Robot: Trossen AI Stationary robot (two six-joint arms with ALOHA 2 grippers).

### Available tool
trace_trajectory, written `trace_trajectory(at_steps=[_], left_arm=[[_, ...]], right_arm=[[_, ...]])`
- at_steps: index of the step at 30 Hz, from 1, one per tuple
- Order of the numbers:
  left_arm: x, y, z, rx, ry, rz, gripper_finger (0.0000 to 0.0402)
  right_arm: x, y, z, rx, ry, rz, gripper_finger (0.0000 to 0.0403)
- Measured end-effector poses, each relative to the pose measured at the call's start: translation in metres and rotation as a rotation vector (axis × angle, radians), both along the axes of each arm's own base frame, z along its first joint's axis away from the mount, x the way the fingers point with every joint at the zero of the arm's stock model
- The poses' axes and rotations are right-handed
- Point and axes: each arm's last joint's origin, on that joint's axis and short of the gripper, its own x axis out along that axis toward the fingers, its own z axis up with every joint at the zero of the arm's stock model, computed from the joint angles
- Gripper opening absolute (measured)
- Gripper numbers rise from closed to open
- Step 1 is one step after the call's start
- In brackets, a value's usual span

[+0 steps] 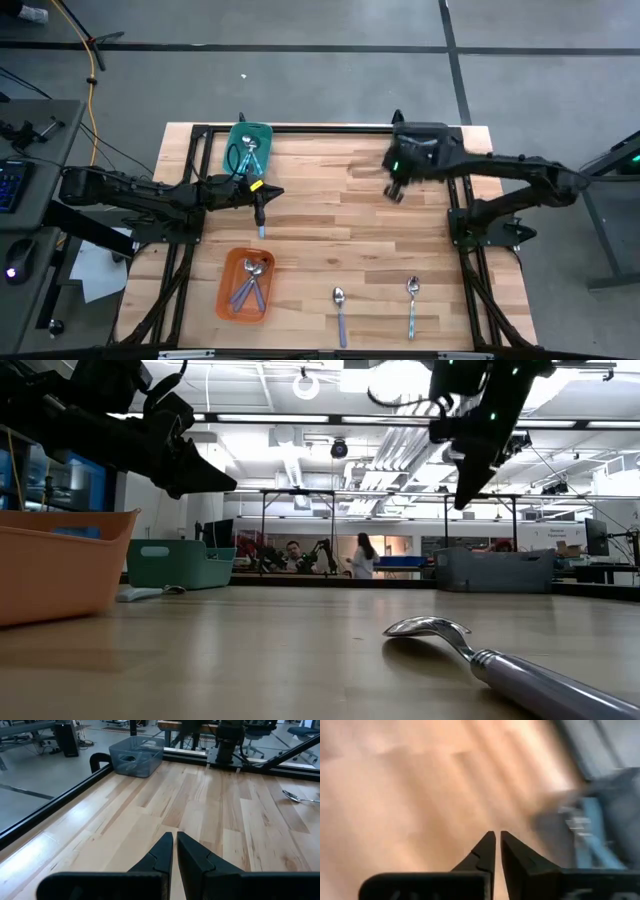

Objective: Sort silverware by color (type)
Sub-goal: Put the violet spoon into the orange bin

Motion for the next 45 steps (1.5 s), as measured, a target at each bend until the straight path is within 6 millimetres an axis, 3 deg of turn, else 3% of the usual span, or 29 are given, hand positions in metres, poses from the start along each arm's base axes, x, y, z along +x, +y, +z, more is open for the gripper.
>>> trace_trajectory(at_steps=[8, 15, 23, 28, 32, 39, 45], left_arm=[[0.000, 0.000, 0.000, 0.004, 0.002, -0.001, 0.0015], [0.000, 0.000, 0.000, 0.005, 0.002, -0.001, 0.0015], [0.000, 0.000, 0.000, 0.005, 0.003, -0.002, 0.0015], [0.000, 0.000, -0.001, 0.003, 0.011, -0.002, 0.0015], [-0.001, 0.000, -0.003, -0.012, 0.028, 0.002, 0.0015], [-0.001, 0.000, -0.004, -0.015, 0.037, 0.002, 0.0015], [-0.001, 0.000, -0.005, -0.017, 0.051, 0.003, 0.0015]], right_arm=[[0.031, 0.105, -0.025, 0.294, -0.067, 0.034, 0.0015], [0.050, 0.168, -0.056, 0.472, -0.115, -0.013, 0.0039], [0.070, 0.214, -0.089, 0.608, -0.212, -0.039, 0.0117], [0.090, 0.243, -0.093, 0.672, -0.210, 0.010, 0.0159], [0.109, 0.267, -0.095, 0.701, -0.168, 0.029, 0.0167], [0.136, 0.283, -0.099, 0.675, -0.064, -0.072, 0.0168], [0.152, 0.284, -0.108, 0.668, -0.043, -0.130, 0.0167]])
